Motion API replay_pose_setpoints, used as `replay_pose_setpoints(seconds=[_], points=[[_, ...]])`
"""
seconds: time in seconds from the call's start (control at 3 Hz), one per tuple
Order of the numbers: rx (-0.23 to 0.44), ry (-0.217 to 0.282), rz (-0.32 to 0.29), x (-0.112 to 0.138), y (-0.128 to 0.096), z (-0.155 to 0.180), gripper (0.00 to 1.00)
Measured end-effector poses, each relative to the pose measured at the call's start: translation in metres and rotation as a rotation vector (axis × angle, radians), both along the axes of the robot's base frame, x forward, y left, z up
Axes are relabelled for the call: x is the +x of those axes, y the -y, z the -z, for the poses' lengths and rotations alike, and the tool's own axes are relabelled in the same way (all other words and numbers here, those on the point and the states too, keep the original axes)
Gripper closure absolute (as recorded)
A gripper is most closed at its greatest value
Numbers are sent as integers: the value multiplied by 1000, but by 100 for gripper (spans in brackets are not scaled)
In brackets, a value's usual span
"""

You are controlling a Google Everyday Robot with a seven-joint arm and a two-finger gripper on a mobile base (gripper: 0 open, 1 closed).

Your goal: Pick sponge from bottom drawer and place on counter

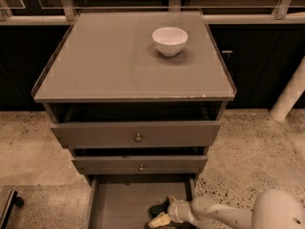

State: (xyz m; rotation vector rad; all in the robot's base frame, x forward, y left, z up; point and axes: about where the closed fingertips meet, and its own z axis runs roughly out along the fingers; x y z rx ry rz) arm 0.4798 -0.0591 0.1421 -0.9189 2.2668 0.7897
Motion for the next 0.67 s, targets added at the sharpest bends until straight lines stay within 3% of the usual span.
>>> replay_pose_setpoints(seconds=[0.67], points=[[-19, -9, 5, 7, -1, 22, 0]])
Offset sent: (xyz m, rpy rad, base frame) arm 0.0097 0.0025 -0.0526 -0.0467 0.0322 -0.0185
